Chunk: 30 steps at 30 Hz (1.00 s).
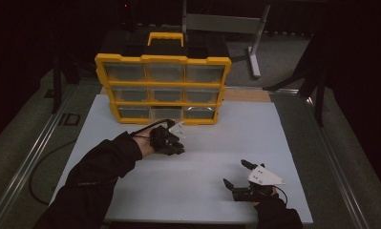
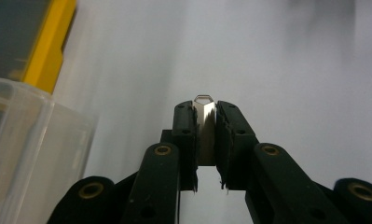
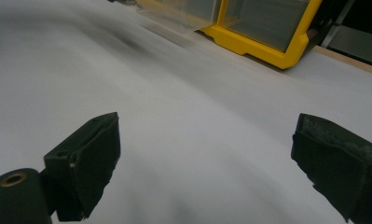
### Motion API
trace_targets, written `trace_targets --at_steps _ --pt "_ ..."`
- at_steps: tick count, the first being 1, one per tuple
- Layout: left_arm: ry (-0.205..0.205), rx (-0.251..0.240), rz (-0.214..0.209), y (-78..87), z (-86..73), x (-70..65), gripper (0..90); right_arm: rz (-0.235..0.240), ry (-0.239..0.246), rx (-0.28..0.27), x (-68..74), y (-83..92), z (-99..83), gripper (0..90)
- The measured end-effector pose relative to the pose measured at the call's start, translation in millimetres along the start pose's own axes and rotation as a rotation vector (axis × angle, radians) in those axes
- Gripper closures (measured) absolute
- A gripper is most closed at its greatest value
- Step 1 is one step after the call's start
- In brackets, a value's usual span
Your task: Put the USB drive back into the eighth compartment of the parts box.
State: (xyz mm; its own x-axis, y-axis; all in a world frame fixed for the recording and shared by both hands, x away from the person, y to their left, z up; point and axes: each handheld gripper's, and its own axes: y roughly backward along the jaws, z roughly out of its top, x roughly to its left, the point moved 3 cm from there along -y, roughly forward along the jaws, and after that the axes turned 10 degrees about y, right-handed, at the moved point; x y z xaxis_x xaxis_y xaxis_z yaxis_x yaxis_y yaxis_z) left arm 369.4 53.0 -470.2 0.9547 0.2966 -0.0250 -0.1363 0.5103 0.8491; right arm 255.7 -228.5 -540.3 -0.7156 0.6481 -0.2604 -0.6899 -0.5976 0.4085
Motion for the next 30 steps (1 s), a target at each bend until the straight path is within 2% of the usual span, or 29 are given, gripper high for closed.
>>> trace_targets --at_steps 5,11,27,30 --pt "-0.001 0.001 0.005 7.6 1.7 2.6 79.9 0.0 -0.003 -0.001 0.3 0.0 0.4 8.4" --pt "0.027 -0.02 0.017 16.0 3.7 7.8 79.9 0.0 0.0 -0.001 0.0 -0.2 0.1 8.4" --pt "0.03 -0.041 0.049 35.0 6.8 17.0 79.9 -0.001 -0.001 -0.004 0.3 0.4 0.8 8.5" --pt "0.043 -0.057 0.053 39.2 7.2 19.4 79.9 0.0 0.001 0.0 -0.1 0.1 0.1 8.5"
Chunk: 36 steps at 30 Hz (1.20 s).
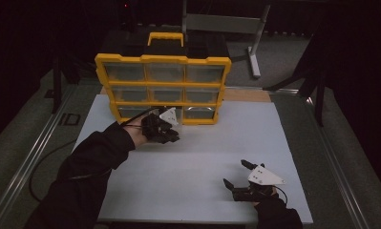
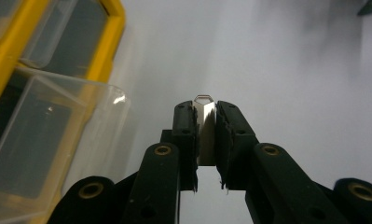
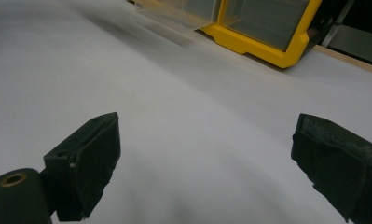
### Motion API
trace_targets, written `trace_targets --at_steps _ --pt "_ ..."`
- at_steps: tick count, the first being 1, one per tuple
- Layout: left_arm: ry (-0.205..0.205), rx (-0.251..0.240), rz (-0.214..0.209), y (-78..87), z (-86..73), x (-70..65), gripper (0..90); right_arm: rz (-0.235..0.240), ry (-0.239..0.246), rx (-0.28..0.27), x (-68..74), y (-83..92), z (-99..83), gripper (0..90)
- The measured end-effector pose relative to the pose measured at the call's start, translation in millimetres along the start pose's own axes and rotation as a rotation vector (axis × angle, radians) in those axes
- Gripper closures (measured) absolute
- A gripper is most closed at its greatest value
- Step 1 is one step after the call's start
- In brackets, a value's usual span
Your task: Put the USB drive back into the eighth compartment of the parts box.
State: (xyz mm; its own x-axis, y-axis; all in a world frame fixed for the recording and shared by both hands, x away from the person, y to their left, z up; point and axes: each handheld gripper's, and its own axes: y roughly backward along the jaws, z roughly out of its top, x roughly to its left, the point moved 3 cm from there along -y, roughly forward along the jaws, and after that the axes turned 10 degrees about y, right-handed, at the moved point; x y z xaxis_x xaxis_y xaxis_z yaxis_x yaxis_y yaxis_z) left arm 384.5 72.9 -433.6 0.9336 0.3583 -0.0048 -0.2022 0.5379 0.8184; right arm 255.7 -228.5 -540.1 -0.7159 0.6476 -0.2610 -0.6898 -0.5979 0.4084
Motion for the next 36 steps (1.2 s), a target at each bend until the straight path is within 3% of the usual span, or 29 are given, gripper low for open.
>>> trace_targets --at_steps 11,22,36 --pt "0.037 -0.022 0.038 10.4 -1.3 14.6 79.9 0.001 0.002 0.001 0.4 0.0 0.2 8.5" --pt "0.113 -0.043 0.096 21.2 -6.5 39.9 79.9 0.001 0.0 0.001 0.6 -0.2 0.3 8.5" --pt "0.19 -0.068 0.146 23.6 -5.6 59.3 79.9 0.004 0.001 -0.003 0.9 -0.2 0.6 8.4"
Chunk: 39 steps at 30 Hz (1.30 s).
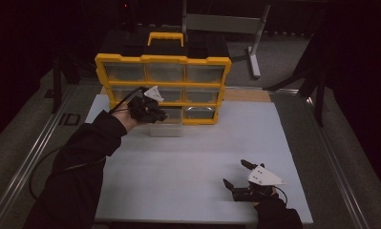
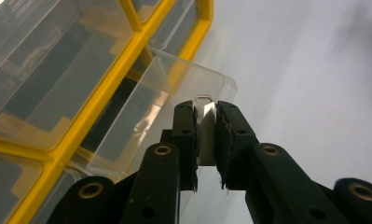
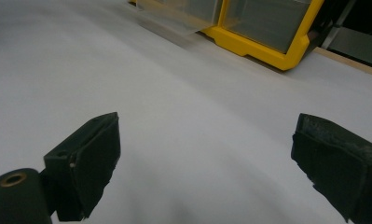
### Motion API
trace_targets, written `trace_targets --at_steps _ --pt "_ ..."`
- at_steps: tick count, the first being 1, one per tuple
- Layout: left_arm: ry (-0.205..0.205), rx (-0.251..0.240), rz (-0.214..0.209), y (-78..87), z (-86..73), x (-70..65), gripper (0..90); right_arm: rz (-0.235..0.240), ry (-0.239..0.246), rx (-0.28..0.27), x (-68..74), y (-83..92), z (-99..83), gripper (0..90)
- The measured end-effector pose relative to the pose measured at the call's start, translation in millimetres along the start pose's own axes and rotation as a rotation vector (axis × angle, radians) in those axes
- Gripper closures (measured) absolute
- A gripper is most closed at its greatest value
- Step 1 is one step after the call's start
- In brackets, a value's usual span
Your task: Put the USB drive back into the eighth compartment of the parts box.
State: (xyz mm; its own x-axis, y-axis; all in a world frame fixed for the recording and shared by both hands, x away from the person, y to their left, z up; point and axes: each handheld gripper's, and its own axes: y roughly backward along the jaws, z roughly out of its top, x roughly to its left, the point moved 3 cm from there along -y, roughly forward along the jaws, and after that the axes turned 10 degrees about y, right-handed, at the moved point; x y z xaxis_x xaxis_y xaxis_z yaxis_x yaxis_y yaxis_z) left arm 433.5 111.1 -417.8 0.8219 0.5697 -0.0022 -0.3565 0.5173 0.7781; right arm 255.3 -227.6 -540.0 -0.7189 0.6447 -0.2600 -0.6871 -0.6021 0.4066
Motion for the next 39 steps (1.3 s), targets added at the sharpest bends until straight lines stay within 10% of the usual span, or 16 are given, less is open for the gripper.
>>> trace_targets --at_steps 31,39 --pt "0.099 -0.007 0.053 -29.2 5.0 15.0 78.9 0.004 -0.003 0.004 0.3 -0.5 -0.5 8.5" --pt "0.125 -0.017 0.068 -26.3 6.3 12.8 44.1 0.004 -0.002 0.002 0.0 -0.5 -0.4 8.5"
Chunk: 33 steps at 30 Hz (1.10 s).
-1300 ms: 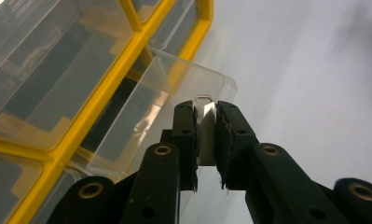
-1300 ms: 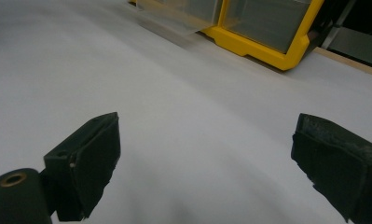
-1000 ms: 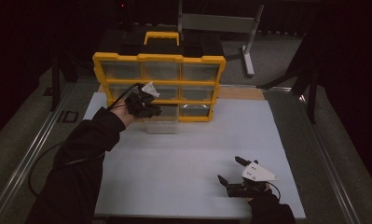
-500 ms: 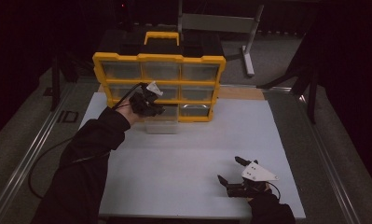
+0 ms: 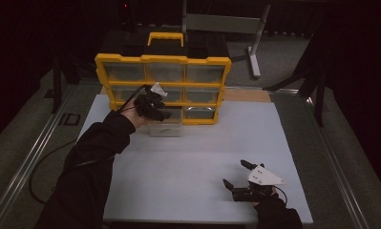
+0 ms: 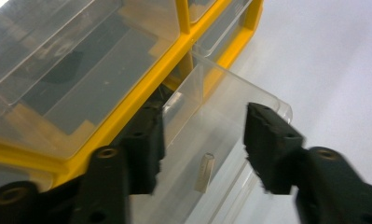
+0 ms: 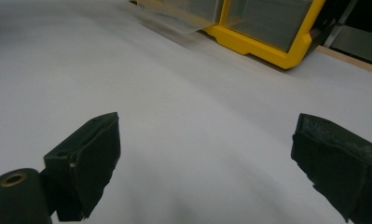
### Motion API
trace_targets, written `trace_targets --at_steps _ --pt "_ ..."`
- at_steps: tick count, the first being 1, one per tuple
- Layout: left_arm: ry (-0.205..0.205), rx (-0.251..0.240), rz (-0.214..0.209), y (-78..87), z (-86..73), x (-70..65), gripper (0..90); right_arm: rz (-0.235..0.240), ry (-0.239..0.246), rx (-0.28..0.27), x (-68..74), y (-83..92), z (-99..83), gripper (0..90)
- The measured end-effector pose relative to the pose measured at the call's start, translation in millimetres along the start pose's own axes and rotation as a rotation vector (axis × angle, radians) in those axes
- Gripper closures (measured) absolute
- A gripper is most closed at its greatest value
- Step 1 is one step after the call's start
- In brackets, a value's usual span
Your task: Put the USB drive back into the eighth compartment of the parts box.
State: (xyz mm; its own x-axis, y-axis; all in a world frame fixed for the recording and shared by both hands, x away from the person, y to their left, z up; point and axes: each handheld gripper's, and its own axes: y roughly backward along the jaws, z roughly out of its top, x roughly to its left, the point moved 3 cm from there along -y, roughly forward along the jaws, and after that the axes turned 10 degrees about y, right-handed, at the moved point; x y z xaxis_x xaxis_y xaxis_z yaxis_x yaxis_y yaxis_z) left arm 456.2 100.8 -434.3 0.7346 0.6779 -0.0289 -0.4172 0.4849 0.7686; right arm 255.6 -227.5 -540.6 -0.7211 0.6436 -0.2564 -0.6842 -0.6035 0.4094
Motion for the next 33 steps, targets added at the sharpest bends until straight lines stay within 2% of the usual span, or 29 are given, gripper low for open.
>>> trace_targets --at_steps 4,15,18,23,24,27,29,30,33 --pt "0.002 0.012 0.007 2.4 -1.9 -2.6 27.8 0.0 0.0 -0.003 0.1 0.6 0.6 8.4" --pt "0.009 0.018 0.008 5.8 -8.6 -7.4 11.1 -0.002 -0.001 -0.002 0.0 0.7 0.8 8.5" --pt "0.002 0.044 -0.025 7.2 -11.1 -8.0 2.0 0.002 -0.003 0.002 0.0 -0.1 0.0 8.4" --pt "0.004 0.043 -0.025 11.6 -15.0 -5.7 0.5 0.004 -0.001 0.004 0.1 -0.9 -0.1 8.5" --pt "0.006 0.043 -0.043 12.3 -16.0 -5.5 0.5 0.005 -0.002 0.004 0.2 -0.6 0.0 8.5" --pt "-0.001 0.045 -0.045 14.5 -18.6 -5.1 0.4 0.003 -0.002 0.003 0.0 -0.6 0.3 8.5" --pt "-0.001 0.037 -0.031 16.8 -20.1 -4.6 0.4 0.005 -0.004 0.004 0.0 -1.1 0.0 8.5" --pt "0.002 0.033 -0.043 17.8 -21.1 -4.6 0.4 0.005 0.0 0.002 -0.1 -1.1 0.4 8.5" --pt "-0.007 0.027 -0.03 19.7 -24.6 -4.7 0.4 0.007 -0.001 0.004 0.1 -1.5 0.3 8.5"
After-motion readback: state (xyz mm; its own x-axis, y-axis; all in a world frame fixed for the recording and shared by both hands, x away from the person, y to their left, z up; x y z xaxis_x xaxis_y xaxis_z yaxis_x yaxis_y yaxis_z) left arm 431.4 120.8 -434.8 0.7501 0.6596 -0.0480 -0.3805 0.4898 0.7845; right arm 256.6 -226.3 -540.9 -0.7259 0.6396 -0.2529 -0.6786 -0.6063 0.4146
